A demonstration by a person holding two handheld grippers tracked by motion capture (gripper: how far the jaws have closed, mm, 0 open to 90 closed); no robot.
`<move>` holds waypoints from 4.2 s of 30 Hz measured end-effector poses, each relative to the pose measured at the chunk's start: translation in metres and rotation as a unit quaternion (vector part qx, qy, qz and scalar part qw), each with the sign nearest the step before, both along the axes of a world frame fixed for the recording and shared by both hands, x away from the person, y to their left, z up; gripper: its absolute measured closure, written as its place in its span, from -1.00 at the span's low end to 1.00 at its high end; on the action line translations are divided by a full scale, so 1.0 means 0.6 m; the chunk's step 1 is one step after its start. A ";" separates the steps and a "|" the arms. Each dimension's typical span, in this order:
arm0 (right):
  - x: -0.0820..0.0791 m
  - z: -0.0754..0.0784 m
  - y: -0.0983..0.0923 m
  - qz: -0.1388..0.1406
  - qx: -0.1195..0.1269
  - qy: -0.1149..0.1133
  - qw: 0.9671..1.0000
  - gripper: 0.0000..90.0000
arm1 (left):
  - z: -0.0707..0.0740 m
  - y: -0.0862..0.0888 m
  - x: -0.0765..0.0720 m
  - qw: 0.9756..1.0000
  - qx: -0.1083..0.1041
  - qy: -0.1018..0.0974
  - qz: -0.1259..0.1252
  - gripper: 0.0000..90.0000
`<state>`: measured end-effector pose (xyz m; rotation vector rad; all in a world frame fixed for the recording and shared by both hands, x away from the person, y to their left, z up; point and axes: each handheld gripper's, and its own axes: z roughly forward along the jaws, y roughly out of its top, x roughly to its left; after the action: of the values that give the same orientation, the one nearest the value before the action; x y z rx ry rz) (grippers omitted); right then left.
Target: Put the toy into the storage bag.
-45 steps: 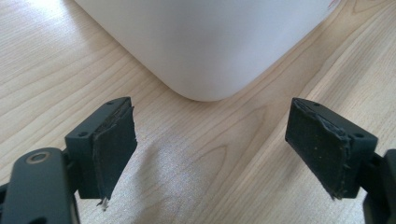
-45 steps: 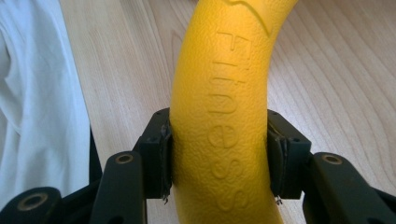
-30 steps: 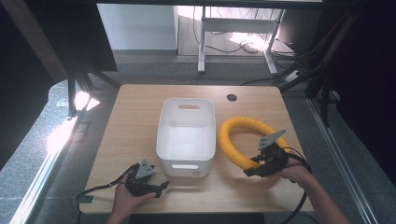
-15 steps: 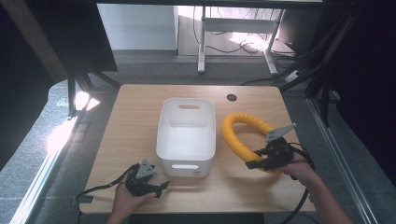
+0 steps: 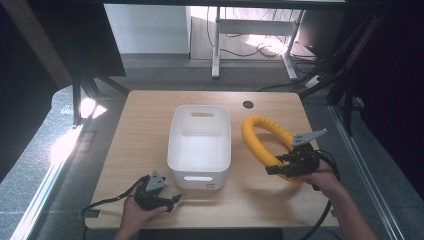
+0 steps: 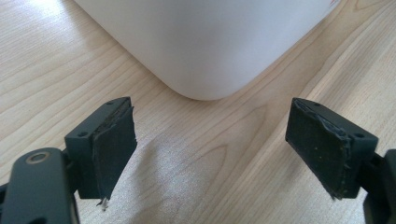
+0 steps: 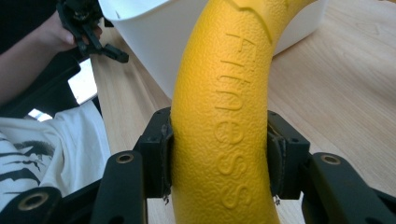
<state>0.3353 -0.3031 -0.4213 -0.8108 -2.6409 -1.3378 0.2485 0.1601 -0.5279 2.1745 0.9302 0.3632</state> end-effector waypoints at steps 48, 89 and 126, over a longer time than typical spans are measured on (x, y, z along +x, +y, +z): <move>-0.006 0.050 -0.013 -0.045 0.123 -0.084 0.988 0.13 | 0.000 0.001 0.001 1.000 0.006 -0.002 0.000 -0.64; 0.001 0.087 0.022 -0.032 0.168 -0.109 0.979 0.13 | -0.001 -0.001 0.000 1.000 0.001 -0.001 0.000 -0.64; 0.014 0.126 0.072 -0.009 0.207 -0.120 0.971 0.13 | 0.000 0.000 0.000 1.000 0.002 -0.002 -0.001 -0.64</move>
<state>0.3434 -0.2602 -0.3460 -0.6489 -2.3720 -2.0093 0.2486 0.1603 -0.5278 2.1766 0.9267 0.3676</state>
